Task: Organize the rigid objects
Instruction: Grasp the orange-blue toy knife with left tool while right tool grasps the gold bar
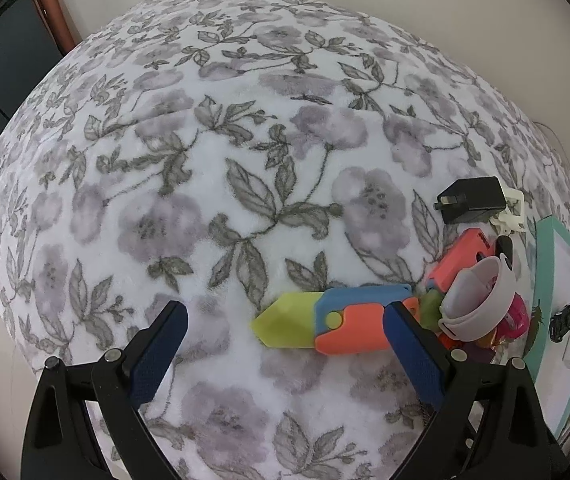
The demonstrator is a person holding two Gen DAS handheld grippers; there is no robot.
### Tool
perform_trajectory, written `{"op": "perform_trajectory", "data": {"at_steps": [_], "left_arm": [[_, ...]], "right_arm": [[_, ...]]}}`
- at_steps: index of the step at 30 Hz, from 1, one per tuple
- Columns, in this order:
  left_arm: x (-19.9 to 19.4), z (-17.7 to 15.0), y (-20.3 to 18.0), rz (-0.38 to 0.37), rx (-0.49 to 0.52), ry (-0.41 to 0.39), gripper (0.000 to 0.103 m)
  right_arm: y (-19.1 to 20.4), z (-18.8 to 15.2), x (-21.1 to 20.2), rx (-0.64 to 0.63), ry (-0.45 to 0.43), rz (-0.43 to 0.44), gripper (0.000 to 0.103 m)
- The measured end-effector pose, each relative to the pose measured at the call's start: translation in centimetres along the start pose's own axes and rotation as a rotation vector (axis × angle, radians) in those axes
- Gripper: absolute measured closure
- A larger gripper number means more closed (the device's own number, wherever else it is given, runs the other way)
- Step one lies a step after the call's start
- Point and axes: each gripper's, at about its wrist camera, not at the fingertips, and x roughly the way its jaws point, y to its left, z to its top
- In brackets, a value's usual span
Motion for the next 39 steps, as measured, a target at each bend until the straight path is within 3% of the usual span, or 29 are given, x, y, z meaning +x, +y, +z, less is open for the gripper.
{"op": "perform_trajectory", "data": {"at_steps": [12,22,39], "left_arm": [[1.3,-0.5,-1.1,-0.006,0.039,0.029,0.005],[2.3,-0.8,-1.5,-0.085,-0.030,0.029,0.005],[4.5,-0.3,-5.2,-0.015,0.056,0.004,0.005]], "right_arm": [[-0.1,-0.7,2.2,-0.017,0.089,-0.010,0.073],[0.2,-1.1,2.0,-0.038,0.097,-0.022,0.075],[-0.6,-0.8,2.0,-0.027,0.108,0.007,0.075]]}}
